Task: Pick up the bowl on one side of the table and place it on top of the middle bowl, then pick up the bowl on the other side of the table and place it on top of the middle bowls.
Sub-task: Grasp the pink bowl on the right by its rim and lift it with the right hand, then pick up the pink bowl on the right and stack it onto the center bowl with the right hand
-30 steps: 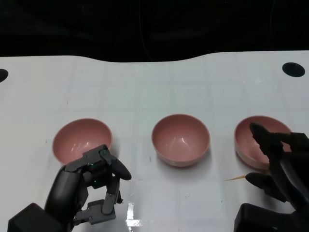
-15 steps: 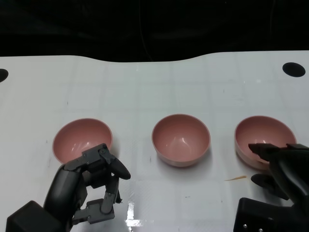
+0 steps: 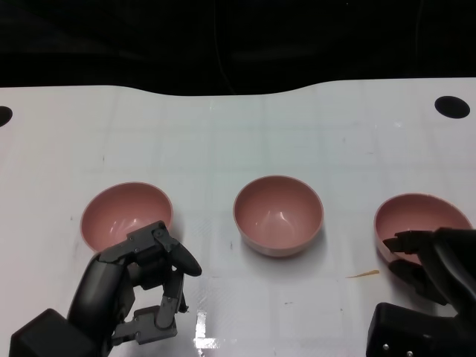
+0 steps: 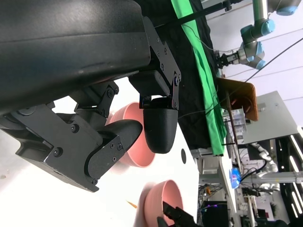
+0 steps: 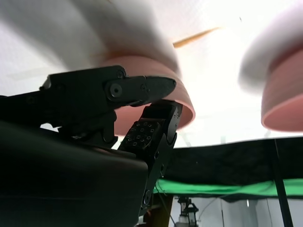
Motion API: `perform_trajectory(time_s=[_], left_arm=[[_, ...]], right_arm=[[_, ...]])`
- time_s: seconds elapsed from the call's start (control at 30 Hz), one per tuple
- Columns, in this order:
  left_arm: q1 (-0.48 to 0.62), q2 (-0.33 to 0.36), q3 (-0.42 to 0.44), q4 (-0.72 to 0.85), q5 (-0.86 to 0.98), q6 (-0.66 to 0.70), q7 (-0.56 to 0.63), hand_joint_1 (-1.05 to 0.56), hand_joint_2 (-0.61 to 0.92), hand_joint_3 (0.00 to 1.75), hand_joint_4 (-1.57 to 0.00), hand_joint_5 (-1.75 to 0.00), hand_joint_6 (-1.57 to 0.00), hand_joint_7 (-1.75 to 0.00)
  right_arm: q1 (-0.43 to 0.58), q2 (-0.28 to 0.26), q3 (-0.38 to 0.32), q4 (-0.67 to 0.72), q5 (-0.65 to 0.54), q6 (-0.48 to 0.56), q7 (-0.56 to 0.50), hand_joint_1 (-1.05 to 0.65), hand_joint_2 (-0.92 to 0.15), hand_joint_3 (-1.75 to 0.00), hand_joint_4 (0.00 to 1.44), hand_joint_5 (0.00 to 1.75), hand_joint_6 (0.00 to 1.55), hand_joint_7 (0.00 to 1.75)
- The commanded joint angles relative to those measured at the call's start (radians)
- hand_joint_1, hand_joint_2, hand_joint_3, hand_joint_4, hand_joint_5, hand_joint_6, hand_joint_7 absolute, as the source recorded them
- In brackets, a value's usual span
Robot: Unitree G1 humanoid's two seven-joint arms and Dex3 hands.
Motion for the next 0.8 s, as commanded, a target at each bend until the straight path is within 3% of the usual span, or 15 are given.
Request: perform_trajectory(time_s=[0.03, 0.07, 0.13, 0.3, 0.4, 0.8], left_arm=[[-0.003, 0.008, 0.006, -0.001, -0.002, -0.004, -0.006, -0.13, 0.45, 1.29, -0.8, -1.75, -0.74, -1.36], [-0.004, 0.009, 0.006, 0.0, -0.001, -0.006, -0.006, -0.13, 0.45, 1.29, -0.81, -1.75, -0.74, -1.36], [-0.004, 0.009, 0.006, 0.001, 0.001, -0.01, -0.006, -0.13, 0.45, 1.29, -0.81, -1.75, -0.74, -1.36], [-0.004, 0.007, 0.005, 0.0, 0.006, -0.008, -0.002, -0.14, 0.45, 1.28, -0.82, -1.75, -0.75, -1.36], [-0.004, 0.006, 0.005, 0.0, 0.004, -0.004, -0.002, -0.13, 0.45, 1.29, -0.82, -1.74, -0.75, -1.36], [-0.015, -0.008, 0.003, 0.02, 0.002, -0.011, -0.003, -0.13, 0.45, 1.28, -0.81, -1.75, -0.75, -1.36]], right_arm=[[-0.003, -0.014, -0.016, 0.025, 0.026, -0.033, -0.047, -0.15, -0.56, -0.97, 0.9, 1.74, 0.91, 1.25], [-0.003, -0.013, -0.017, 0.028, 0.028, -0.043, -0.064, -0.15, -0.54, -1.0, 0.92, 1.74, 0.84, 1.42], [-0.002, -0.014, -0.018, 0.028, 0.026, -0.054, -0.095, -0.16, -0.52, -1.04, 0.93, 1.75, 0.77, 1.54], [-0.002, -0.009, -0.025, 0.036, 0.034, -0.089, -0.183, -0.17, -0.47, -1.1, 0.93, 1.75, 0.78, 1.54], [0.003, -0.011, -0.027, 0.028, 0.039, -0.123, -0.232, -0.14, -0.41, -1.19, 0.94, 1.75, 0.76, 1.63], [0.02, -0.004, -0.041, -0.083, 0.028, -0.198, -0.291, -0.14, -0.32, -1.34, 0.96, 1.75, 0.74, 1.67]])
